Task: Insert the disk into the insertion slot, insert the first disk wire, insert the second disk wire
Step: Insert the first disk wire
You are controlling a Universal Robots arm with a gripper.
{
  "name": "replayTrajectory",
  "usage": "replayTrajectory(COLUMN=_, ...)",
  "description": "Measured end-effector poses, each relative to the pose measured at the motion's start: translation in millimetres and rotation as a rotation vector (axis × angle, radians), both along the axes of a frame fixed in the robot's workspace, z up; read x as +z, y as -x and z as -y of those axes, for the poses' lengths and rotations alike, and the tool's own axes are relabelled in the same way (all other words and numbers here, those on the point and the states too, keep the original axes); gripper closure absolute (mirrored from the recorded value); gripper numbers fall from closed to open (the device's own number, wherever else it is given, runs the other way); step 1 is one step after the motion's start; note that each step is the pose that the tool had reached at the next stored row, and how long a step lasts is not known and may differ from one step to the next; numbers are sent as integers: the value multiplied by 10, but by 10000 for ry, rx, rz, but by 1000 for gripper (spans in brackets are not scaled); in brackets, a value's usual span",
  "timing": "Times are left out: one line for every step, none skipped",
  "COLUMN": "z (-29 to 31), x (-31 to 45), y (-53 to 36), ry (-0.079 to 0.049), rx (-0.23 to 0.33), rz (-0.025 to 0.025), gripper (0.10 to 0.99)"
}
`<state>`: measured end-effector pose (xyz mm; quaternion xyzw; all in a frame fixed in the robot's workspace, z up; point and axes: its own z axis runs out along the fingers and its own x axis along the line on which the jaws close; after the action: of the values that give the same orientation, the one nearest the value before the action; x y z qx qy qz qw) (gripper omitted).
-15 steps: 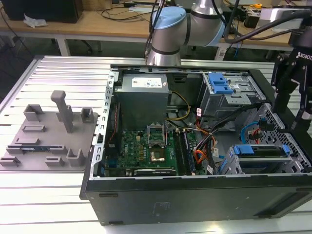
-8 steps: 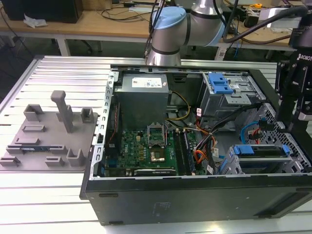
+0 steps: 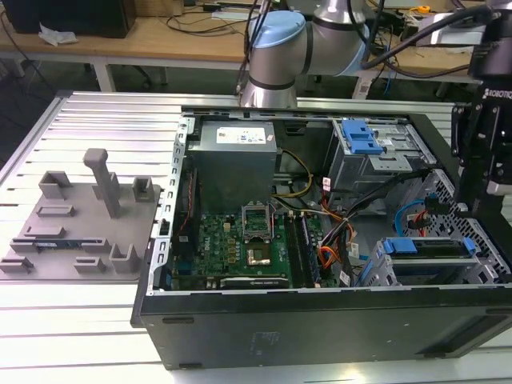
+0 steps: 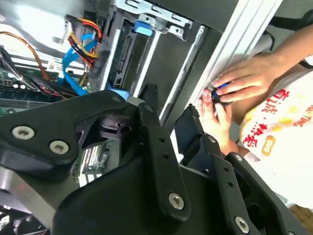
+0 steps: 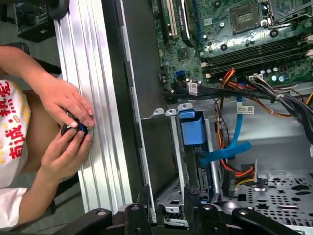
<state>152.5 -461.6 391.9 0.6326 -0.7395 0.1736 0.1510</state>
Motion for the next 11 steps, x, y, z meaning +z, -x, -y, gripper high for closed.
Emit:
replayTrajectory(z=-49, x=-8, y=0, ry=12, rx=0, rz=7, gripper=675)
replayTrajectory(z=-131, x=-23, y=0, ry=25, rx=2, rz=18, gripper=675)
replayTrajectory(z=-178, x=-35, y=0, ry=28, rx=7, rz=22, gripper=675)
replayTrajectory(z=-215, x=-48, y=0, ry=32, rx=11, rz=24, gripper=675)
replayTrajectory(z=-235, x=-69, y=1, ry=30, rx=14, rz=26, gripper=675)
replayTrajectory(z=-238, x=-88, y=2, ry=29, rx=15, rz=25, gripper=675)
replayTrajectory(z=-239, x=-120, y=2, ry=30, rx=16, rz=25, gripper=675)
replayTrajectory(z=-240, x=-142, y=3, ry=31, rx=17, rz=25, gripper=675)
replayTrajectory(z=-240, x=-160, y=3, ry=32, rx=16, rz=25, gripper=675)
replayTrajectory(z=-263, x=-189, y=4, ry=29, rx=20, rz=26, gripper=675)
replayTrajectory(z=-328, x=-215, y=4, ry=30, rx=34, rz=28, gripper=675)
